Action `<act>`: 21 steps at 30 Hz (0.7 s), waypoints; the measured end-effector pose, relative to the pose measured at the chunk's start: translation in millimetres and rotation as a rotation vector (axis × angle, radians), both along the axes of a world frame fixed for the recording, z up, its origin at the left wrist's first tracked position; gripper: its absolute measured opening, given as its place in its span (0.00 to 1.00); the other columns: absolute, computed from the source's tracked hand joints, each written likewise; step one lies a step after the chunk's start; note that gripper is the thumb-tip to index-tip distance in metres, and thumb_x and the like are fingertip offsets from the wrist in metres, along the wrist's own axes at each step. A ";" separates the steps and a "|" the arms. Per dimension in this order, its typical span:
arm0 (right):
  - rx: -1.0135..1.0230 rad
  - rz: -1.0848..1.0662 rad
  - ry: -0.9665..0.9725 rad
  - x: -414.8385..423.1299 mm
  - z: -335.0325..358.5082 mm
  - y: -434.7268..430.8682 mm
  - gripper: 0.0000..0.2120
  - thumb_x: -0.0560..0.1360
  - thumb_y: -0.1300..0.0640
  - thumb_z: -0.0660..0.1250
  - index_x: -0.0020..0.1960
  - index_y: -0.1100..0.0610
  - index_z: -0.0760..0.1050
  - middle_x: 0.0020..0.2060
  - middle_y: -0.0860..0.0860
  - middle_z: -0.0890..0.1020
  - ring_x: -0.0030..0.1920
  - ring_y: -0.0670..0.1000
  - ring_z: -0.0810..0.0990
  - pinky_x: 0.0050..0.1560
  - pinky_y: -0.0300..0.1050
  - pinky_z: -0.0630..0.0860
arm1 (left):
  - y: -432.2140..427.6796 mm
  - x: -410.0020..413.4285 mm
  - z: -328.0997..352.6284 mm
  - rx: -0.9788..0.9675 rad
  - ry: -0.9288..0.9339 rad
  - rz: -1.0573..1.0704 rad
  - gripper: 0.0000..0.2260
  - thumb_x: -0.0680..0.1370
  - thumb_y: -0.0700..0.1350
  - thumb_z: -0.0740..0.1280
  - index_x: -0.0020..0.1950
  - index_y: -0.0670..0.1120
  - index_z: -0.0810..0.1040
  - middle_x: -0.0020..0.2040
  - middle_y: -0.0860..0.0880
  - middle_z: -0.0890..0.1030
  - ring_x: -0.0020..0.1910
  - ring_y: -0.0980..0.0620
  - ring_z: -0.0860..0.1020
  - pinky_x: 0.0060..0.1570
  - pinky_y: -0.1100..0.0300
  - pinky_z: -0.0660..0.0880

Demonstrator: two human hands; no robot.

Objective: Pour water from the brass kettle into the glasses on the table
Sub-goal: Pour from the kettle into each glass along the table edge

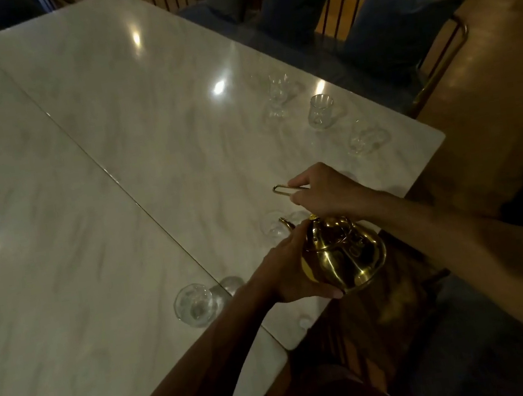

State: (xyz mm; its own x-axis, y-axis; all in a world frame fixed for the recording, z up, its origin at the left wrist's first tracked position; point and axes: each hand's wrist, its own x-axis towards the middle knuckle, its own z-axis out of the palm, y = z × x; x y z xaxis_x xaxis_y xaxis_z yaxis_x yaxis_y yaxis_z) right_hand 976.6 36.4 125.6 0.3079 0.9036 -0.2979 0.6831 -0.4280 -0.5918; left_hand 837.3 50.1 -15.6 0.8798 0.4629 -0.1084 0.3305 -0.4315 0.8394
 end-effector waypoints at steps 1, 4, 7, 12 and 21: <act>-0.009 -0.003 0.001 -0.5 0.0 0.6 0.18 0.76 0.56 0.64 0.65 0.54 0.76 0.54 0.54 0.84 0.38 0.55 0.84 0.37 0.42 0.80 | -0.5 0.1 1.1 -0.005 0.006 0.000 0.59 0.61 0.66 0.81 0.83 0.59 0.51 0.79 0.57 0.68 0.77 0.51 0.70 0.71 0.41 0.74; -0.034 -0.002 -0.003 -1.4 -1.4 3.4 0.21 0.76 0.57 0.64 0.69 0.55 0.73 0.46 0.51 0.83 0.29 0.53 0.80 0.28 0.42 0.76 | -0.8 0.1 -0.5 -0.007 0.001 -0.009 0.59 0.61 0.67 0.81 0.83 0.59 0.51 0.79 0.57 0.68 0.77 0.51 0.70 0.71 0.41 0.74; -0.044 0.012 -0.012 -2.6 0.9 3.6 0.22 0.76 0.58 0.64 0.70 0.56 0.72 0.42 0.50 0.82 0.24 0.46 0.74 0.23 0.37 0.69 | -1.3 -1.0 1.0 -0.004 -0.008 0.001 0.59 0.61 0.65 0.82 0.83 0.59 0.51 0.79 0.57 0.68 0.77 0.51 0.70 0.71 0.42 0.74; -0.066 0.045 -0.059 -4.8 7.9 0.4 0.21 0.77 0.57 0.63 0.70 0.56 0.73 0.57 0.55 0.82 0.30 0.44 0.74 0.29 0.38 0.69 | -3.3 -1.7 1.1 0.000 -0.031 -0.006 0.59 0.62 0.64 0.82 0.84 0.57 0.52 0.78 0.57 0.69 0.76 0.52 0.71 0.70 0.42 0.74; -0.097 0.039 -0.053 -5.7 8.6 -0.8 0.17 0.75 0.58 0.63 0.63 0.56 0.78 0.45 0.55 0.85 0.36 0.60 0.83 0.36 0.48 0.79 | -8.2 -2.0 0.8 0.000 -0.030 -0.014 0.59 0.61 0.64 0.83 0.83 0.56 0.53 0.78 0.57 0.69 0.77 0.52 0.71 0.70 0.42 0.75</act>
State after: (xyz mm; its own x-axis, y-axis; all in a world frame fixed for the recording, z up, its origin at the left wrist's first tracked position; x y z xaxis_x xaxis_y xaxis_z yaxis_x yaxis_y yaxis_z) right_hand 970.9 35.6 134.2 0.2905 0.8827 -0.3693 0.7294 -0.4541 -0.5117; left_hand 835.3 41.9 -14.8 0.8892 0.4501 -0.0822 0.2993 -0.4362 0.8486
